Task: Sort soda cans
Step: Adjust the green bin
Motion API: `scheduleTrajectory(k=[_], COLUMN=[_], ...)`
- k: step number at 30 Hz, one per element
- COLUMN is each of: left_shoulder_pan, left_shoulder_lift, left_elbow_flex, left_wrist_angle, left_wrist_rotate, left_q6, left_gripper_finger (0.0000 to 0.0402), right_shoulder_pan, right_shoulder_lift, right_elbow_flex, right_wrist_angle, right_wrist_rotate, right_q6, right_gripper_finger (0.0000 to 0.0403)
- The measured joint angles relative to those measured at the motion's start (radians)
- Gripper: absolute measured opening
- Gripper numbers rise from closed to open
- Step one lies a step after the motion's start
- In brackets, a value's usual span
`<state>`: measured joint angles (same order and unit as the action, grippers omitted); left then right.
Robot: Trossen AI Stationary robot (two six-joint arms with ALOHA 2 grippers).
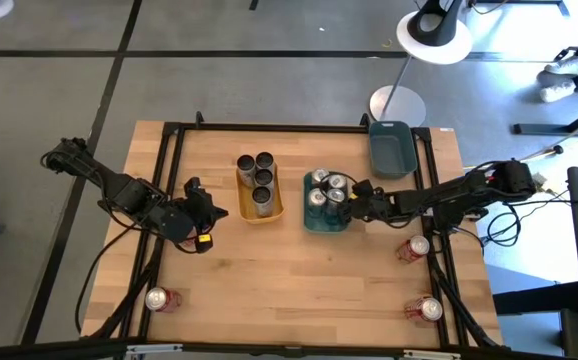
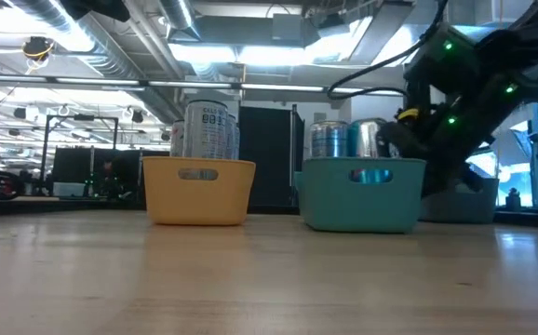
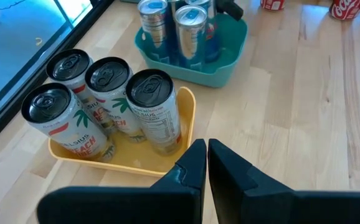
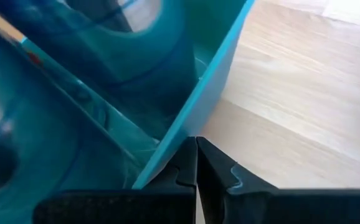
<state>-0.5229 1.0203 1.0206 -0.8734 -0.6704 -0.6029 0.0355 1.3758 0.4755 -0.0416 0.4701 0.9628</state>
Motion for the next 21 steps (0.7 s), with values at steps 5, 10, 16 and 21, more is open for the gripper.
scheduleTrajectory(k=[5, 10, 16, 21], left_shoulder_pan=[0.0, 0.0, 0.0, 0.0], left_shoulder_lift=[0.0, 0.0, 0.0, 0.0], left_elbow_flex=[0.0, 0.0, 0.0, 0.0], left_wrist_angle=[0.0, 0.0, 0.0, 0.0], left_wrist_rotate=[0.0, 0.0, 0.0, 0.0], left_q6=[0.0, 0.0, -0.003, -0.001], left_gripper_finger=[0.0011, 0.0011, 0.0011, 0.0011], right_shoulder_pan=[-0.035, -0.059, -0.076, -0.084], right_shoulder_lift=[0.047, 0.102, 0.162, 0.23], right_elbow_flex=[0.0, 0.0, 0.007, 0.06], right_wrist_angle=[0.083, 0.21, 0.312, 0.348], right_wrist_rotate=[-0.003, 0.008, 0.049, 0.07], right_q6=[-0.014, -0.026, -0.029, -0.036], right_gripper_finger=[0.0003, 0.0003, 0.0003, 0.0003])
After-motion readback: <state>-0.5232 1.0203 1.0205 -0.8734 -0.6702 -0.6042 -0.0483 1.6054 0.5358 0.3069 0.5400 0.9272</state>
